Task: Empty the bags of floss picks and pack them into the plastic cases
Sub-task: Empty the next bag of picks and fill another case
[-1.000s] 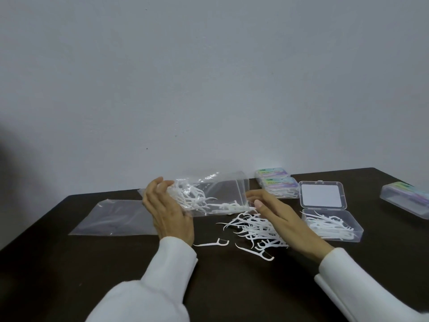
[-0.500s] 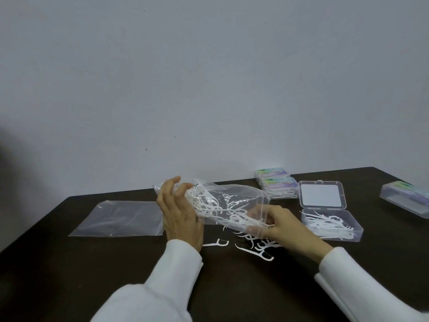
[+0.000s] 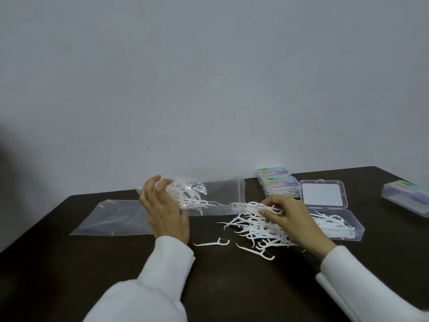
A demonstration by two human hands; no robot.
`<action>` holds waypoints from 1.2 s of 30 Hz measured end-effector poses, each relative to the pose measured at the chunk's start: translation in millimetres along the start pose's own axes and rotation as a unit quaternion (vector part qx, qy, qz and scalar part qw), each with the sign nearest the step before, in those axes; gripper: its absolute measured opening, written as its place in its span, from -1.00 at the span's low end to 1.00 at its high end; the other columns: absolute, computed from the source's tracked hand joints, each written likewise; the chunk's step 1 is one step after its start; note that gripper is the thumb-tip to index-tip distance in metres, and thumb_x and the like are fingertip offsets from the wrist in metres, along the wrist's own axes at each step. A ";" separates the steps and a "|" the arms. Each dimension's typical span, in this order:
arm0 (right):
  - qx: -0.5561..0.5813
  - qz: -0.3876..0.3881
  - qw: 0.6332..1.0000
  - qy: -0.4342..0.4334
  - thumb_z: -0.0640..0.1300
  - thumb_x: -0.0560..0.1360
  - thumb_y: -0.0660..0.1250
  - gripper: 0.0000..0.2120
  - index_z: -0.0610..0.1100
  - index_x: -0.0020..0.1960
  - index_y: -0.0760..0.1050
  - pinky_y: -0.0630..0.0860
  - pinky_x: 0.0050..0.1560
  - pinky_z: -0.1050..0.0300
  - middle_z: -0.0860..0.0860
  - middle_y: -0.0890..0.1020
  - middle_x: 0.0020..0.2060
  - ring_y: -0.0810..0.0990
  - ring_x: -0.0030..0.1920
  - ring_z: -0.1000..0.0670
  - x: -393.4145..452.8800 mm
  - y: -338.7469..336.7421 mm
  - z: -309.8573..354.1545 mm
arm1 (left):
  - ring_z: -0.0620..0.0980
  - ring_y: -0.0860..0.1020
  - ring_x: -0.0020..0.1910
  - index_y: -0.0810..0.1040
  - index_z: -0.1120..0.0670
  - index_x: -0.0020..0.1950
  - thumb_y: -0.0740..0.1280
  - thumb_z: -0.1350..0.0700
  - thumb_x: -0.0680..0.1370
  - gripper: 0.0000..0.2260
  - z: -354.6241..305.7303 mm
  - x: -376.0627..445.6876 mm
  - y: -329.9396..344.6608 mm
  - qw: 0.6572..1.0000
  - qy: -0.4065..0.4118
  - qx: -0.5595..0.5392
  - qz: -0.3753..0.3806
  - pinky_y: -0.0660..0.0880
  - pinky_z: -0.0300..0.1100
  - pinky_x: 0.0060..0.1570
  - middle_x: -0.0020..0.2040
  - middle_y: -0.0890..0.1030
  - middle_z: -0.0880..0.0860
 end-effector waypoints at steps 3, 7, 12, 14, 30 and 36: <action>-0.027 -0.003 0.999 0.021 -0.06 0.49 0.35 -0.99 0.03 -0.10 0.53 0.37 -0.12 0.31 0.10 0.61 -0.32 0.55 -0.23 0.21 1.6 -0.6 -11.0 | 0.18 0.24 0.26 0.23 0.04 0.19 0.42 0.52 0.19 -0.27 13.5 4.1 -4.6 0.999 -0.049 0.006 -0.016 0.36 -0.13 0.03 0.29 0.32 0.22; -0.071 0.015 0.997 0.035 -0.11 0.50 0.35 -0.91 -0.01 -0.01 0.59 0.40 -0.03 0.28 0.12 0.60 -0.15 0.54 -0.09 0.16 1.1 4.1 -17.9 | 0.23 0.27 0.26 0.23 0.05 0.19 0.42 0.52 0.19 -0.28 22.6 6.6 -9.4 0.996 -0.081 0.015 -0.034 0.39 -0.02 0.09 0.29 0.33 0.25; 0.009 -0.003 1.000 -0.015 -0.11 0.50 0.33 -0.89 0.10 -0.05 0.53 0.41 0.03 0.44 0.21 0.61 -0.07 0.54 -0.02 0.27 -1.6 0.7 1.2 | 0.24 0.26 0.29 0.31 0.18 0.23 0.41 0.52 0.22 -0.35 14.4 3.3 -6.7 0.997 -0.080 0.011 -0.019 0.23 -0.14 0.19 0.29 0.33 0.26; 0.107 0.020 0.994 -0.021 -0.09 0.52 0.30 -0.90 0.08 -0.02 0.55 0.42 0.05 0.44 0.20 0.62 -0.06 0.55 0.01 0.27 -2.6 3.7 10.6 | 0.20 0.26 0.28 0.31 0.16 0.22 0.40 0.53 0.20 -0.34 8.0 0.7 -3.7 0.998 -0.059 0.005 -0.012 0.23 -0.17 0.14 0.29 0.34 0.24; 0.292 0.065 0.950 0.093 -0.37 0.43 0.36 -0.56 -0.14 0.27 0.40 0.55 0.00 0.32 0.05 0.57 0.09 0.56 0.09 0.13 -0.8 19.5 -5.4 | 0.17 0.24 0.25 0.28 0.07 0.25 0.47 0.56 0.02 -0.11 -28.5 -9.3 28.8 0.981 0.167 -0.014 0.103 0.54 -0.14 -0.18 0.28 0.24 0.12; 0.286 0.081 0.950 0.095 -0.38 0.48 0.31 -0.66 -0.14 0.21 0.48 0.53 -0.04 0.36 0.01 0.63 0.05 0.58 0.06 0.15 -2.8 23.3 -5.3 | -0.02 -0.03 0.52 0.05 -0.18 0.46 0.38 0.62 0.17 0.10 -35.6 -6.0 21.5 0.973 0.226 -0.030 0.039 -0.08 0.02 0.47 0.54 0.03 -0.07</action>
Point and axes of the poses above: each hand's wrist, its own x-axis towards the middle knuckle, its own y-axis out of the palm, z = x × y, the point moved 8 cm from there along x, towards the middle knuckle
